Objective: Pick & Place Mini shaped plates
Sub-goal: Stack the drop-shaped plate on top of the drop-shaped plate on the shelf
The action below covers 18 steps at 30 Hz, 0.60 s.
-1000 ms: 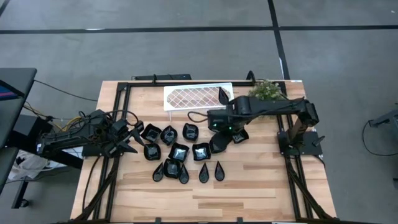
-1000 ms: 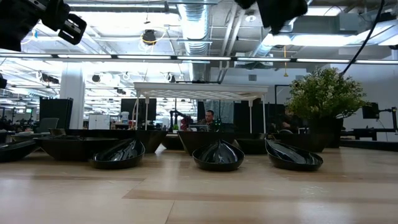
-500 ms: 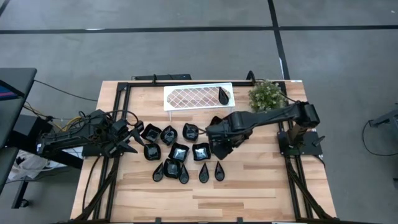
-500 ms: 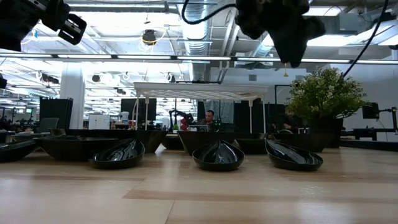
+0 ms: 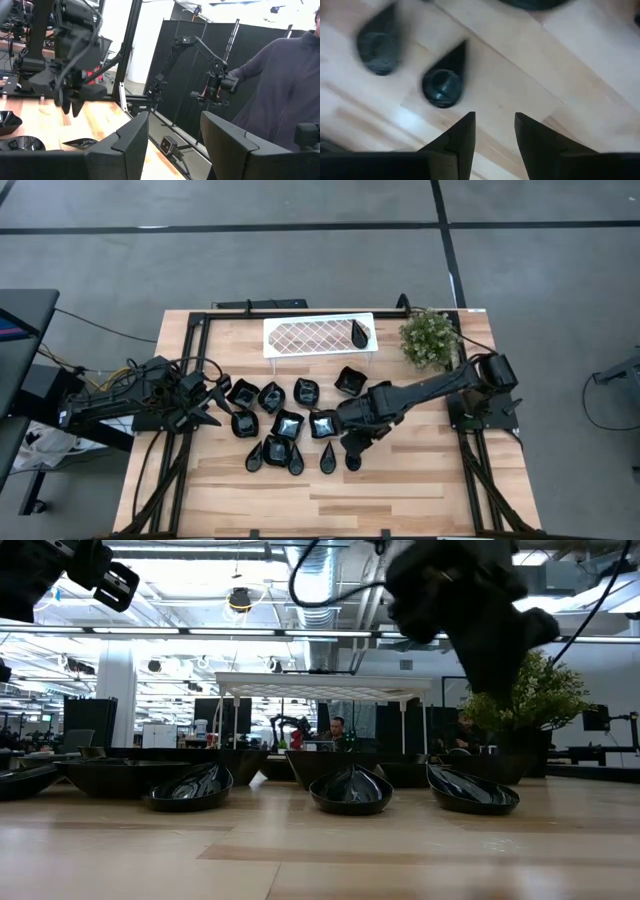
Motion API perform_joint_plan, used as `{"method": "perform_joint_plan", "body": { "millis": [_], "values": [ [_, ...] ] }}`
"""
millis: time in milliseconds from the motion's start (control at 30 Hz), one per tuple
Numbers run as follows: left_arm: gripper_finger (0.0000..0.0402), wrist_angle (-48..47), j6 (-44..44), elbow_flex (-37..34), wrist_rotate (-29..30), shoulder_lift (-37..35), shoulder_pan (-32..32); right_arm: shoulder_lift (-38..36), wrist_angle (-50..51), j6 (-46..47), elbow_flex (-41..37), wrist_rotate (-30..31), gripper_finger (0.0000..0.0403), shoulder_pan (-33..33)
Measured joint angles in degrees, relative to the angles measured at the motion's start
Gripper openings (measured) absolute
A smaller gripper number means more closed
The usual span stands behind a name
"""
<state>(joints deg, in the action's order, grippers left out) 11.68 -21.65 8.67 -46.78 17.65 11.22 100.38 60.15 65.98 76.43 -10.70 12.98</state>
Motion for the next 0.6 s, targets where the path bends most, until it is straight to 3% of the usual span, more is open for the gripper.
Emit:
{"method": "perform_joint_plan", "body": {
  "millis": [400, 600],
  "values": [
    [0.0182, 0.2, 0.0, 0.0, 0.0, 0.0, 0.0, 0.0, -13.3, 5.1, -7.1, 0.2, 0.0132, 1.8],
    [0.0182, 0.3, 0.0, 0.0, 0.0, 0.0, 0.0, 0.2, -14.6, 4.8, -7.2, 1.6, 0.0132, 1.8]
  ]
}}
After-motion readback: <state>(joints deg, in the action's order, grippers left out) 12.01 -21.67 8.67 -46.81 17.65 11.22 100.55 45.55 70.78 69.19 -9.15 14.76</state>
